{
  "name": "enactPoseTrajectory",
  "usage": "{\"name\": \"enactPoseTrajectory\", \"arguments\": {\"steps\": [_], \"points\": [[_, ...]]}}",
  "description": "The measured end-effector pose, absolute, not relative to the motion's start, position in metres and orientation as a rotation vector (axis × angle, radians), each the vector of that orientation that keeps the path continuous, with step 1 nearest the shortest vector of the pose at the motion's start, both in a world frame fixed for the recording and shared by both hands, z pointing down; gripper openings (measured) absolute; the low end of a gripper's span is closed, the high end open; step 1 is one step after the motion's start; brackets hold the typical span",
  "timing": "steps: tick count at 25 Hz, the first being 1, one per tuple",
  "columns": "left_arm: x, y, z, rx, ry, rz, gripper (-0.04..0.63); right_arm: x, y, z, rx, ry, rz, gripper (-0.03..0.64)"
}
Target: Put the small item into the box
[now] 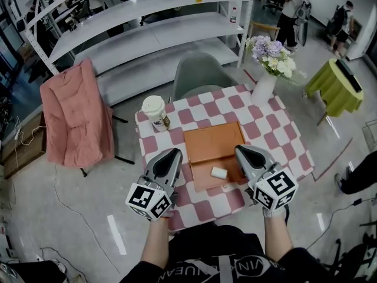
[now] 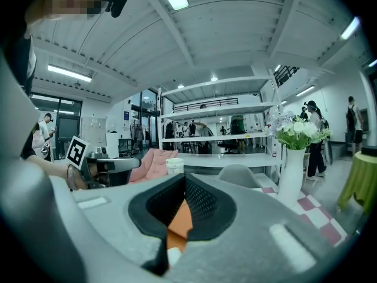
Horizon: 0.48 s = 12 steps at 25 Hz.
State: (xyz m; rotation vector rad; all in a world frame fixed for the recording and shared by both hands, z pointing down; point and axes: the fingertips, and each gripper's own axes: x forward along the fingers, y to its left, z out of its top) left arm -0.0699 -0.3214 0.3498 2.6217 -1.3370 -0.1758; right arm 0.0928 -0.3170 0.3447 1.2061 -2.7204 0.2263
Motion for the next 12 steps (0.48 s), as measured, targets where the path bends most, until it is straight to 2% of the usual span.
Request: {"name": "enactPoseTrajectory", "arguments": {"steps": [12], "points": [[-0.076, -0.331, 0.335, 2.634, -1.364, -0.217, 0.028, 0.088, -0.326, 0.33, 1.203, -2.744, 0.17, 0.006]]}}
